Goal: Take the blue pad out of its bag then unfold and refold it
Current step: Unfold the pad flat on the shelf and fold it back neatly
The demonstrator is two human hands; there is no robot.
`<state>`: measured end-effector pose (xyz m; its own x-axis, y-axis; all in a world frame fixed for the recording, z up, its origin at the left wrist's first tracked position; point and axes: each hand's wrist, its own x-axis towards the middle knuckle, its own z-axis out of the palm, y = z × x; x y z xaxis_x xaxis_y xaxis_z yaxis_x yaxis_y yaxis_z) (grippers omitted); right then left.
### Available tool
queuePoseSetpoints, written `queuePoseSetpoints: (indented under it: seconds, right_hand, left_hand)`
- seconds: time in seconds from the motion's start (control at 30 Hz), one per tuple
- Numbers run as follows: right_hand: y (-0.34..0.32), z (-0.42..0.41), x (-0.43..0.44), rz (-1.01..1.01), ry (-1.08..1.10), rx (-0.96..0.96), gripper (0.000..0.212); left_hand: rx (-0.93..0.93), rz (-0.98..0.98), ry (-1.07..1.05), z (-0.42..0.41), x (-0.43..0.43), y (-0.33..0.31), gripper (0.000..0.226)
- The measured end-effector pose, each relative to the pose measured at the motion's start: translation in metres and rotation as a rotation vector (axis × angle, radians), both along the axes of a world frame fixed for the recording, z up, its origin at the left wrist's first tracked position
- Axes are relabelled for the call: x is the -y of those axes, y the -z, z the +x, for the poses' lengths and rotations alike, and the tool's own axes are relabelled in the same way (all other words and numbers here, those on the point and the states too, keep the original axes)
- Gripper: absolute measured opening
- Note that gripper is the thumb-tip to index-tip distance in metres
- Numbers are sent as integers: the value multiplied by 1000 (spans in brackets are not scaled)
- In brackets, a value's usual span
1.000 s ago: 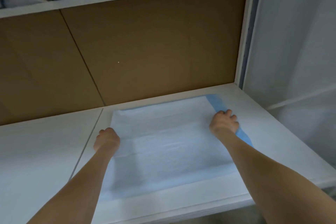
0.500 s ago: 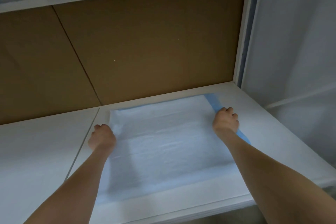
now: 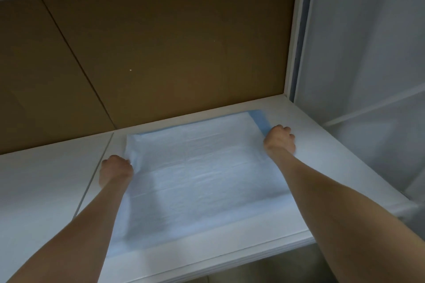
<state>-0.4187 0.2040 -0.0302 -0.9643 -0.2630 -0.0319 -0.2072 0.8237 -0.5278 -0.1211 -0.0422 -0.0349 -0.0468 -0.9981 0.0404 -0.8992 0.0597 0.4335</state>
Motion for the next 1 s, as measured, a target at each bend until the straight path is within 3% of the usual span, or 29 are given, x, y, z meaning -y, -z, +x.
queuePoseSetpoints:
  seconds: [0.2,0.4,0.57,0.7,0.8,0.87,1.0]
  right_hand:
    - [3,-4,-1,-33,8,-41,34]
    - [3,-4,0,-11,18,-28,42]
    - [1,-2,0,-53,56,-35,41]
    - [-2,16,7,189,-22,-240,36]
    - [-2,31,21,281,-232,-336,35]
    - [1,37,26,269,-314,-266,38]
    - [8,33,23,222,-281,-128,40]
  left_hand:
    - [20,-15,-23,-7,-1,4,41]
    - [305,-100,99,-27,-33,4,44]
    - [374,-100,193,-30,-46,6,43]
    - [412,-104,322,-29,-48,6,38]
    - [389,-123,346,-31,-52,3,36]
    - [376,-115,313,-31,-54,-1,38]
    - [257,-24,240,-34,-50,-5,34]
